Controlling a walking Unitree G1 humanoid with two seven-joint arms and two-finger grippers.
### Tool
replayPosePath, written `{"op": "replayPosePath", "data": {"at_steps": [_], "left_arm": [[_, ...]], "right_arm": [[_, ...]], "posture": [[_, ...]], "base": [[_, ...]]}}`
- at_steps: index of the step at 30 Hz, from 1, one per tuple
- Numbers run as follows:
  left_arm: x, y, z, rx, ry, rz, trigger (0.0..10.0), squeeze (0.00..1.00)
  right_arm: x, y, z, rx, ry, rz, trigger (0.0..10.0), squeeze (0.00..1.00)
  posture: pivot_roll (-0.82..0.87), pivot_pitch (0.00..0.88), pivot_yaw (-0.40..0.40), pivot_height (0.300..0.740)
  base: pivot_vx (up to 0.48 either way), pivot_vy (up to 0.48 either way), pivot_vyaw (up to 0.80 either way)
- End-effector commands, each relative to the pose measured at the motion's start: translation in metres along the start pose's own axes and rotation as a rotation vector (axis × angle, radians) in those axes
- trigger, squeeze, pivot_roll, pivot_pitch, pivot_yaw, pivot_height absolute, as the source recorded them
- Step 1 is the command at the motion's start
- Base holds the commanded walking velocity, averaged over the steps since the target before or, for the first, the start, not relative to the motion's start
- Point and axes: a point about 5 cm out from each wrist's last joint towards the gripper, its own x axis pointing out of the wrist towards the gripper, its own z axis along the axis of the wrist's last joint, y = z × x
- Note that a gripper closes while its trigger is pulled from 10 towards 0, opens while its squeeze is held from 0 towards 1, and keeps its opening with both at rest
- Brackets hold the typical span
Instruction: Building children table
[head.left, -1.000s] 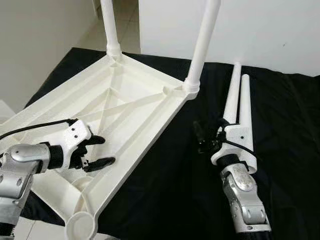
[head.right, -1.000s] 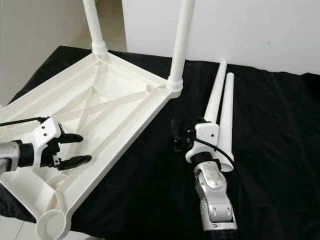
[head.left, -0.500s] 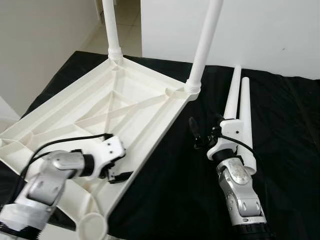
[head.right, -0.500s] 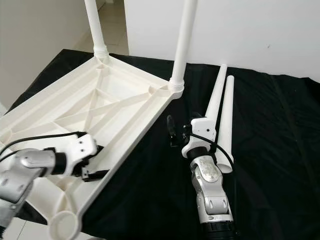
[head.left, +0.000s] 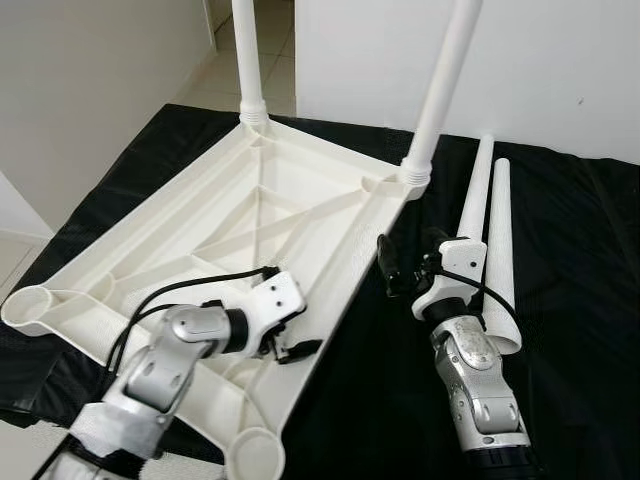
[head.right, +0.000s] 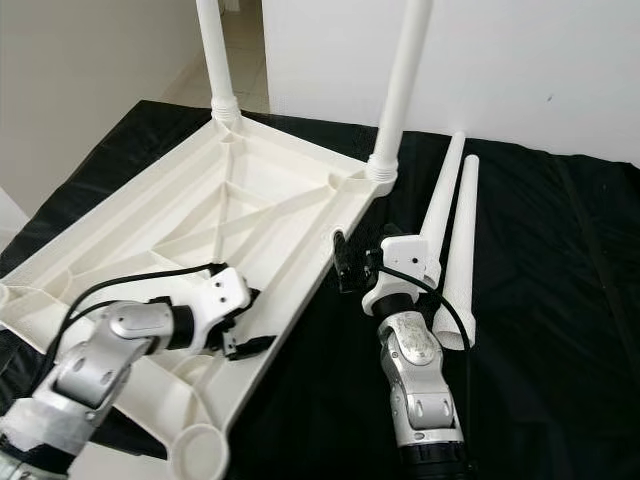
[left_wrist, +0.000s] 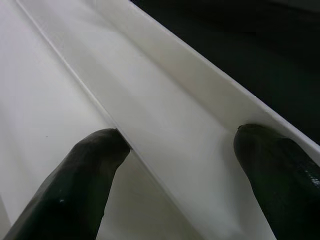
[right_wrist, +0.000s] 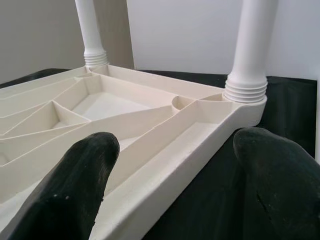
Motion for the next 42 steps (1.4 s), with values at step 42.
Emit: {"op": "replayPosePath", "data": {"at_steps": [42], "left_arm": [[-0.059, 0.052, 0.005, -0.102, -0.142, 0.096, 10.0, 0.00]], "right_arm": [[0.013, -0.002, -0.003, 0.029, 0.003, -0.026, 10.0, 0.00]], "posture": [[-0.03, 0.061, -0.007, 0.740]], "base": [[0.000, 0.000, 0.00]]}}
